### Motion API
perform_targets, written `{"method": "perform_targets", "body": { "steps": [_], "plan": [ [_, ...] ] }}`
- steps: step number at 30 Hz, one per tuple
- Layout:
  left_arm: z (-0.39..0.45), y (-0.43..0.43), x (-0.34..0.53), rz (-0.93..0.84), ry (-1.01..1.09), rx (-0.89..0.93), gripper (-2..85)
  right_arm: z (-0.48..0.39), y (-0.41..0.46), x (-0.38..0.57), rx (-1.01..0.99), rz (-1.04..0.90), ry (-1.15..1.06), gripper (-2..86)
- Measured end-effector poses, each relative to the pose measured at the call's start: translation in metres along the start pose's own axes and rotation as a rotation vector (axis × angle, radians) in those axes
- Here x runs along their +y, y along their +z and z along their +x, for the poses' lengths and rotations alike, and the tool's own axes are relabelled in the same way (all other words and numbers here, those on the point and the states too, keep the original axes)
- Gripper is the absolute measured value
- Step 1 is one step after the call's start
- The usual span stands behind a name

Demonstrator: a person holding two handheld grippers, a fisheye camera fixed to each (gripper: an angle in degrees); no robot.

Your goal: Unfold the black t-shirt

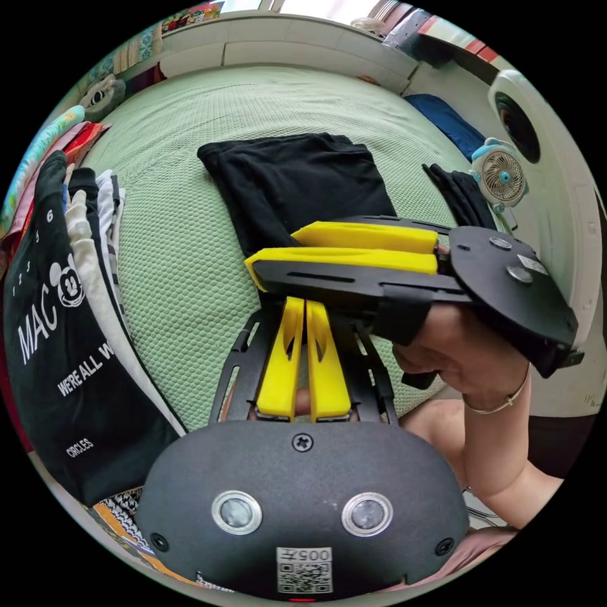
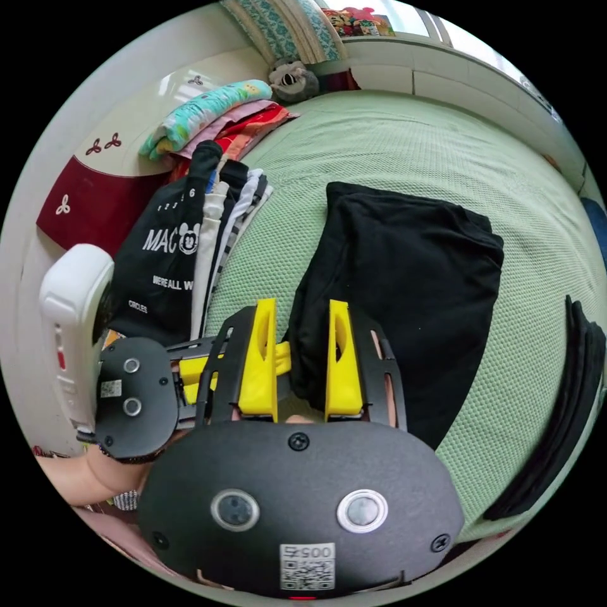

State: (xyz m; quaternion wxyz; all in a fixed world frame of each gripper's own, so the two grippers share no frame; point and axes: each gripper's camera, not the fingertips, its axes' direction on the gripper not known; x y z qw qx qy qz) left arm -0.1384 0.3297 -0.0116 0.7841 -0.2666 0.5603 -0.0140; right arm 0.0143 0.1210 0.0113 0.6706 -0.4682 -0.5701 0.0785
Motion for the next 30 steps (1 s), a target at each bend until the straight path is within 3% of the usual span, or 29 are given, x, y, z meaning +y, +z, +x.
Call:
{"method": "perform_targets", "body": {
  "steps": [9,16,20,25,30],
  "plan": [
    [-0.001,0.006,-0.007,-0.009,0.038,-0.003,-0.2,-0.009,0.014,0.009,0.18,-0.021,-0.055,2.6],
    [-0.02,-0.007,-0.011,0.08,-0.042,-0.091,0.7,0.023,-0.021,0.028,0.089,0.112,0.085,-0.7],
    [-0.038,-0.002,-0.024,0.121,-0.126,-0.068,5.3,0.038,-0.035,0.041,0.093,0.168,0.13,-0.8],
    [-0.042,0.02,-0.039,0.092,-0.117,0.038,12.8,0.057,-0.051,0.058,0.087,0.212,0.177,-0.8],
    [-0.035,0.028,-0.049,0.068,-0.138,-0.048,12.6,0.071,-0.059,0.072,0.089,0.226,0.197,-0.8]
  ]
}}
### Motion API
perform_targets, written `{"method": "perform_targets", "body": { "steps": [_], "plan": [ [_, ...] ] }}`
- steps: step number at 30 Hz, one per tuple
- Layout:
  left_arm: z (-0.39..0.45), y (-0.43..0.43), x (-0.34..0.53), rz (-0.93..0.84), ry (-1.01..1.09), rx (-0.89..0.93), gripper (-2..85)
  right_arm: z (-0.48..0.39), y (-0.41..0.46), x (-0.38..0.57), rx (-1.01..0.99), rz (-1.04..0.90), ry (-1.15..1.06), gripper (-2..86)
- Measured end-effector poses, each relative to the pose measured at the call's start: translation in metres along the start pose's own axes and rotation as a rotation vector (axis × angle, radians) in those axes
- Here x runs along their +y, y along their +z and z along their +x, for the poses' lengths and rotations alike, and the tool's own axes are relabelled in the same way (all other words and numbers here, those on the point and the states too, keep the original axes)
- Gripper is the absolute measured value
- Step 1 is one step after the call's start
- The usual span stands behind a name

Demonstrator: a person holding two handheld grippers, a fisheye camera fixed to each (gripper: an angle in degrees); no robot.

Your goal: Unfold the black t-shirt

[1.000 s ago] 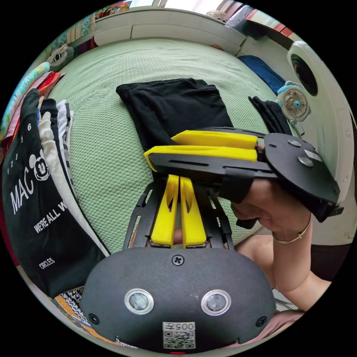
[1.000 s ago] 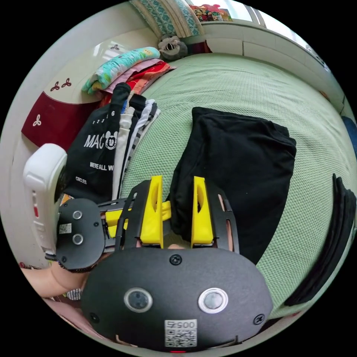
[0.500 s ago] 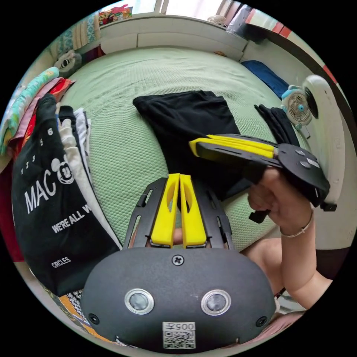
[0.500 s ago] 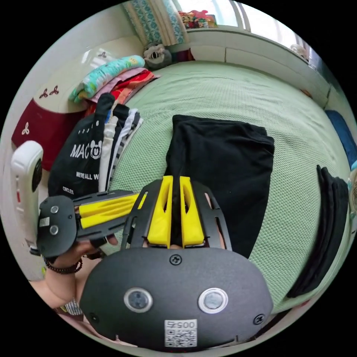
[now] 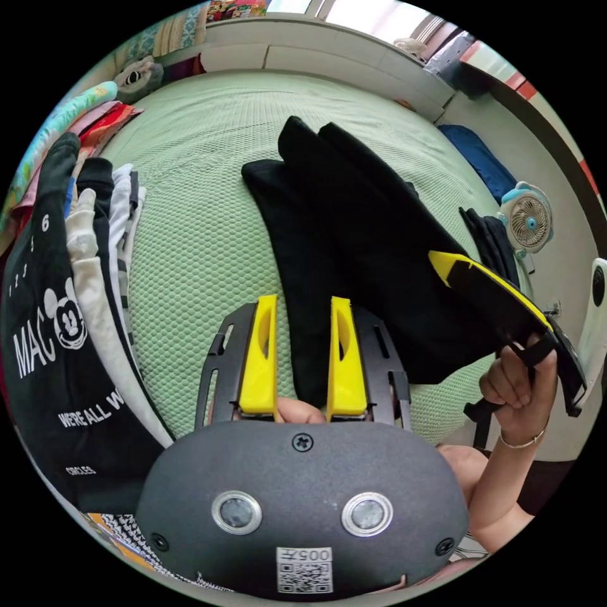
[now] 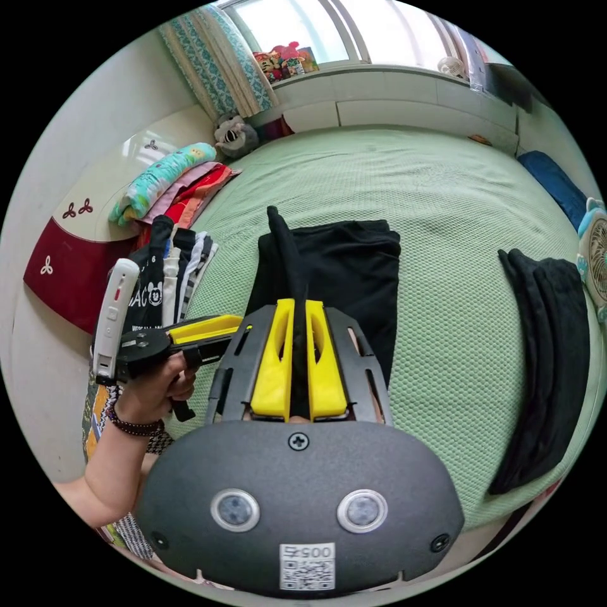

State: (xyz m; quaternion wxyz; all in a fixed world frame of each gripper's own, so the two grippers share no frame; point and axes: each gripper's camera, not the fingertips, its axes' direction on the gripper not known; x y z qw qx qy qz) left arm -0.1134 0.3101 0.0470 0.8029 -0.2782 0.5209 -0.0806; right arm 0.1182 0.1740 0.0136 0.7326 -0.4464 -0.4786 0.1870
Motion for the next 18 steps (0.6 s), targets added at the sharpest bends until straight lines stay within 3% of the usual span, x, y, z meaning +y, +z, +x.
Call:
{"method": "perform_targets", "body": {
  "steps": [11,18],
  "plan": [
    [0.011,0.002,-0.006,-0.013,-0.001,-0.031,5.6,0.055,-0.039,0.022,0.107,0.119,0.148,-0.9],
    [0.012,0.0,-0.005,-0.012,-0.002,-0.046,5.3,0.125,-0.082,0.06,0.535,0.207,0.538,-0.8]
  ]
}}
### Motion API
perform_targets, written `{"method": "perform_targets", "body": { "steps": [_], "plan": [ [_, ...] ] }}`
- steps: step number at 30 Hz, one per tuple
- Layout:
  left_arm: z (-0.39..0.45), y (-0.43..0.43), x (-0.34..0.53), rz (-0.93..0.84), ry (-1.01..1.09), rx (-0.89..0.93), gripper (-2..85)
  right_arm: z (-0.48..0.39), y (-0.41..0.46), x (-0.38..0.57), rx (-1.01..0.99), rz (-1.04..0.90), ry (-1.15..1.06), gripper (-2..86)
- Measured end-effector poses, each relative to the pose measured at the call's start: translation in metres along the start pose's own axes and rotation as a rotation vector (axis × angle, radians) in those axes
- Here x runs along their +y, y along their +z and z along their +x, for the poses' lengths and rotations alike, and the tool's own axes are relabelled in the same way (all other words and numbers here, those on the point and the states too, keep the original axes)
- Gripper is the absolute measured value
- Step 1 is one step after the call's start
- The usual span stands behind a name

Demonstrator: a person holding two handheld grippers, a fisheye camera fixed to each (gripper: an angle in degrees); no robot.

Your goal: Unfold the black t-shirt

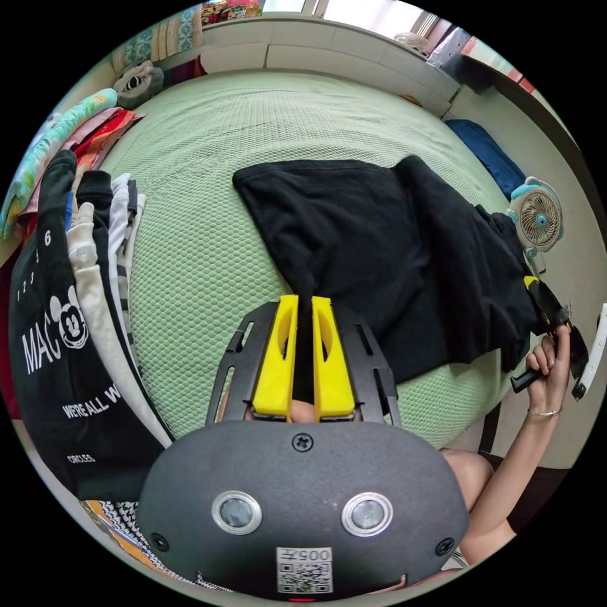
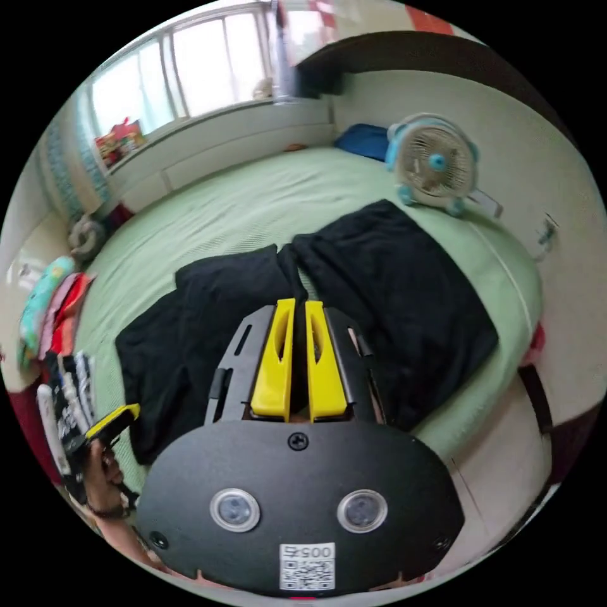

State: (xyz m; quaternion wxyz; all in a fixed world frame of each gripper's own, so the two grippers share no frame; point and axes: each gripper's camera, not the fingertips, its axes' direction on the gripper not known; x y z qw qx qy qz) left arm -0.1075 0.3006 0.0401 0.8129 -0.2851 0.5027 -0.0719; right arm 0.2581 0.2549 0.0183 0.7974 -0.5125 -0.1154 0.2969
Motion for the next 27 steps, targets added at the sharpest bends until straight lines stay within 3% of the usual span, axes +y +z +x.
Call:
{"method": "perform_targets", "body": {
  "steps": [1,4,18,27],
  "plan": [
    [0.0,0.0,0.0,0.0,0.003,-0.003,5.3,0.011,0.004,-0.001,0.078,-0.007,0.052,-0.6],
    [0.002,-0.004,0.002,0.003,0.013,-0.015,5.1,0.026,0.016,-0.002,0.042,-0.068,0.102,0.8],
    [-0.029,-0.046,0.02,0.029,-0.02,-0.101,4.6,0.014,0.004,0.003,-0.037,0.009,-0.026,5.7],
    [-0.064,-0.077,0.056,0.039,-0.115,-0.131,4.7,0.018,0.026,0.001,-0.22,-0.104,-0.034,5.8]
  ]
}}
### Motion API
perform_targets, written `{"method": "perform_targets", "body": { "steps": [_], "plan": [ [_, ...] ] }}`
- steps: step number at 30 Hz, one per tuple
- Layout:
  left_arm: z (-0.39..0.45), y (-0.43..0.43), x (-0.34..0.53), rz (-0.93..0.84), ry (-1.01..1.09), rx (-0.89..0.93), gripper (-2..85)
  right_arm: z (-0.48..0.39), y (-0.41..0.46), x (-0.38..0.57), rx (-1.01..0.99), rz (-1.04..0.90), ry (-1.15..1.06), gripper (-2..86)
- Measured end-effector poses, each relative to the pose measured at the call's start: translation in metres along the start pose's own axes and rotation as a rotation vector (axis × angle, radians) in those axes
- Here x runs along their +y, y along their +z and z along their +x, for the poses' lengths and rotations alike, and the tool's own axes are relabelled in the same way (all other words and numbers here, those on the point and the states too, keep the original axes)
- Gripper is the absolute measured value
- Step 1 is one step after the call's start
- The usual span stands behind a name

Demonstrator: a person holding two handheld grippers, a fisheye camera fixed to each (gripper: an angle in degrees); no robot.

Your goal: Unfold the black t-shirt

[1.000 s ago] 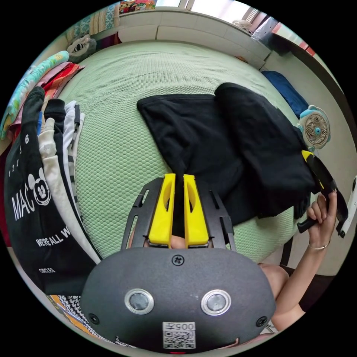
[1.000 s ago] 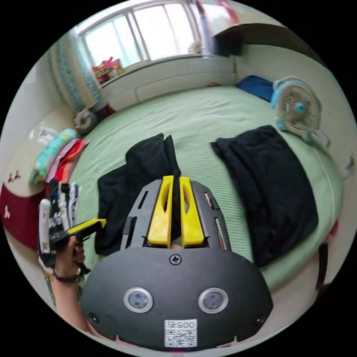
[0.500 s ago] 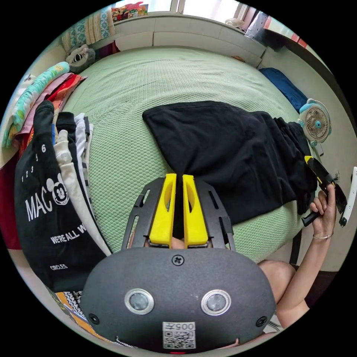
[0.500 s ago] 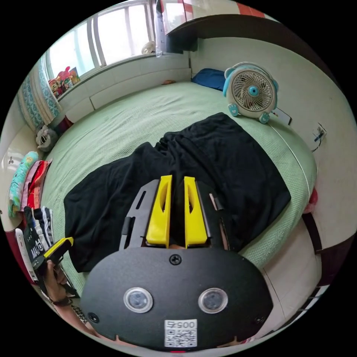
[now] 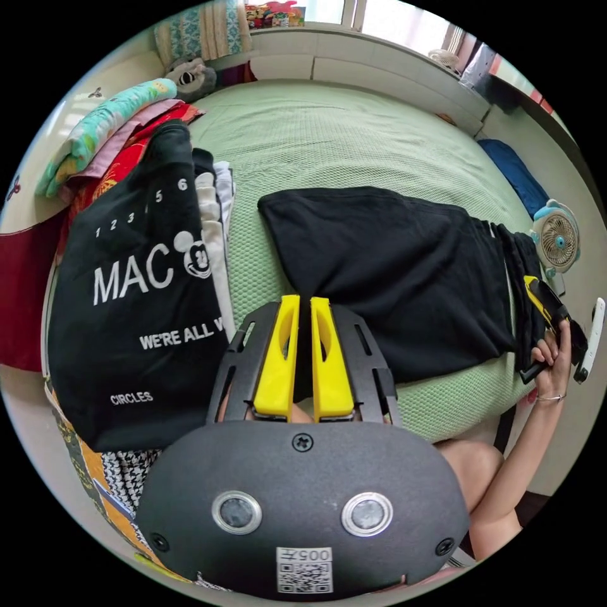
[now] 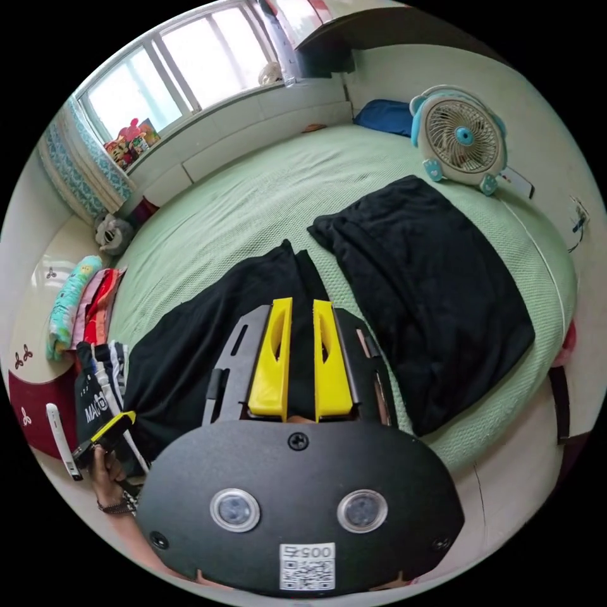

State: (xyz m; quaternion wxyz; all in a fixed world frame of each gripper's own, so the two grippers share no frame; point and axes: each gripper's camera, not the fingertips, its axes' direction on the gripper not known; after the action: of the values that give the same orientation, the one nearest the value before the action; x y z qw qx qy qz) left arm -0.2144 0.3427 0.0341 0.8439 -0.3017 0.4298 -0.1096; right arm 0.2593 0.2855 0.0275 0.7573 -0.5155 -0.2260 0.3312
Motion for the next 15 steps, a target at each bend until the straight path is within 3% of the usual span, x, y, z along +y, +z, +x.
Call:
{"method": "perform_targets", "body": {
  "steps": [8,15],
  "plan": [
    [-0.036,-0.023,0.013,0.037,-0.051,-0.007,1.7,-0.011,0.027,-0.001,0.0,-0.082,-0.092,4.4],
    [-0.044,-0.026,0.014,0.031,0.0,0.125,4.1,-0.011,0.071,-0.002,0.118,-0.245,-0.117,2.2]
  ]
}}
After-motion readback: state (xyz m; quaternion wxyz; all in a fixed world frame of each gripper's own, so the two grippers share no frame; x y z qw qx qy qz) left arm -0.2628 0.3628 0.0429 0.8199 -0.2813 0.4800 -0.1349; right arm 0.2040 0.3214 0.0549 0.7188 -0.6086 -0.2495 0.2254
